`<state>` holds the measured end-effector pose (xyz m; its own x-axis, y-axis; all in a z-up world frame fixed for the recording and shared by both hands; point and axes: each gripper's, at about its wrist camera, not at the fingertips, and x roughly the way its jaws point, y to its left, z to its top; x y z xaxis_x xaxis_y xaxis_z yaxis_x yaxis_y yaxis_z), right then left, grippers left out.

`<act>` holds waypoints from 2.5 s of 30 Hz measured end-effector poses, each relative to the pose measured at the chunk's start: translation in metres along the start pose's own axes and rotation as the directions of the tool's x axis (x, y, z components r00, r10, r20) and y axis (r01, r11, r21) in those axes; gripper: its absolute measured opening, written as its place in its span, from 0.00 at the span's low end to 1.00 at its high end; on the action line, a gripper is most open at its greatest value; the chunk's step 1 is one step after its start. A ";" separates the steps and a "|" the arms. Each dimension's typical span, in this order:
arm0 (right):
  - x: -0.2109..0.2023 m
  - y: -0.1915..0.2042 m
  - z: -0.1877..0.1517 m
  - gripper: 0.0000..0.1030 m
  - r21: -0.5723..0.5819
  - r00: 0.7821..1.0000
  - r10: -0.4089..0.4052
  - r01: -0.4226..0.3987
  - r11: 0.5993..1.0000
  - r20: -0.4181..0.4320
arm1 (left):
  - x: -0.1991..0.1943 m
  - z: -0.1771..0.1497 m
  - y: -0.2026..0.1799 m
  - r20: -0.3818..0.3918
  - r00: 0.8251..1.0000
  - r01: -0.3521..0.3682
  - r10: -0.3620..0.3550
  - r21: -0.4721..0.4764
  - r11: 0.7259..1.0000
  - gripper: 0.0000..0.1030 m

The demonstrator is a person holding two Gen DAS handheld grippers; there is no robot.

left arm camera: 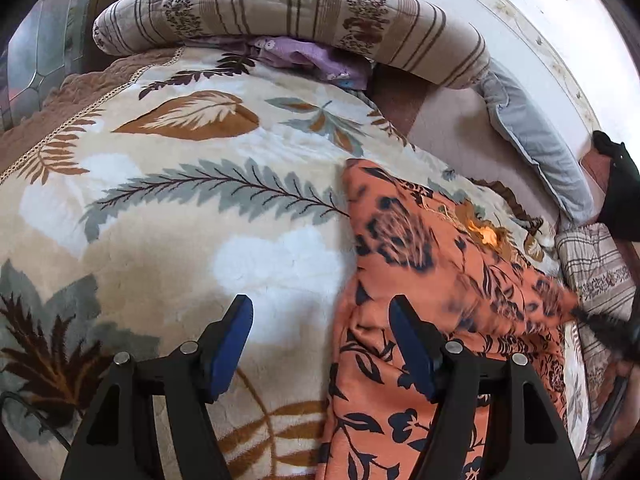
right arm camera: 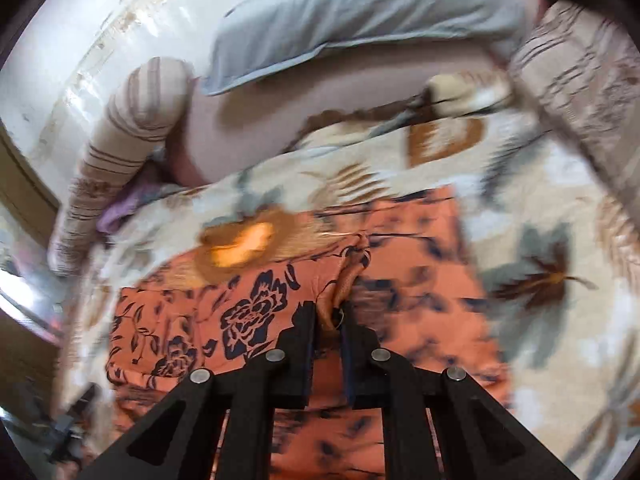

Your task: Fold small clothes

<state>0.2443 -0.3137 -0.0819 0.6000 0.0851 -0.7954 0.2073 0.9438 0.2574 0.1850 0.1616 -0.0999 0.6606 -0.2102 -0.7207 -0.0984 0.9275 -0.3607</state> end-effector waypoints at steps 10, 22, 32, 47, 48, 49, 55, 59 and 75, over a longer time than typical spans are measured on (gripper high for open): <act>0.014 -0.019 -0.021 0.82 0.060 0.998 -0.049 0.047 0.997 0.028 | 0.007 0.000 -0.007 -0.013 1.000 -0.004 0.005 0.030 1.000 0.69; 0.059 -0.026 -0.003 0.81 0.212 0.968 0.240 -0.219 0.952 -0.076 | 0.018 -0.001 -0.006 -0.062 0.998 -0.019 0.021 0.031 0.999 0.69; 0.079 -0.026 0.014 0.81 0.237 0.963 0.261 -0.239 0.941 -0.065 | 0.024 0.001 -0.006 -0.080 0.997 -0.020 0.022 0.025 0.999 0.69; 0.036 -0.015 0.011 0.82 0.158 0.956 0.294 -0.291 0.944 0.004 | 0.019 0.001 -0.006 -0.059 0.998 -0.020 0.022 0.025 0.999 0.69; 0.023 -0.015 0.002 0.82 0.136 0.955 0.296 -0.292 0.946 -0.004 | 0.019 -0.001 -0.007 -0.054 0.998 -0.022 0.024 0.035 0.999 0.69; 0.003 -0.022 -0.013 0.82 0.114 0.956 0.294 -0.291 0.950 -0.013 | 0.018 -0.003 -0.007 -0.051 0.998 -0.031 0.034 0.049 0.998 0.69; -0.076 -0.056 -0.107 0.82 0.130 0.945 0.322 -0.313 0.941 -0.052 | -0.006 -0.030 -0.003 -0.077 0.992 -0.089 0.096 0.090 0.992 0.69; -0.101 -0.081 -0.158 0.82 0.174 0.945 0.320 -0.305 0.936 -0.064 | -0.048 -0.057 0.008 -0.094 0.992 -0.084 0.089 0.058 0.995 0.69; -0.139 -0.174 -0.208 0.82 0.347 0.947 0.281 -0.214 0.913 -0.156 | -0.122 -0.172 0.006 -0.269 0.962 -0.022 0.038 0.064 0.998 0.70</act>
<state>-0.0354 -0.4230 -0.1304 0.5061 0.3957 -0.7663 0.3288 0.7329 0.5956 -0.0239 0.1398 -0.1163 0.4315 -0.2498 -0.8668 -0.0653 0.9497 -0.3062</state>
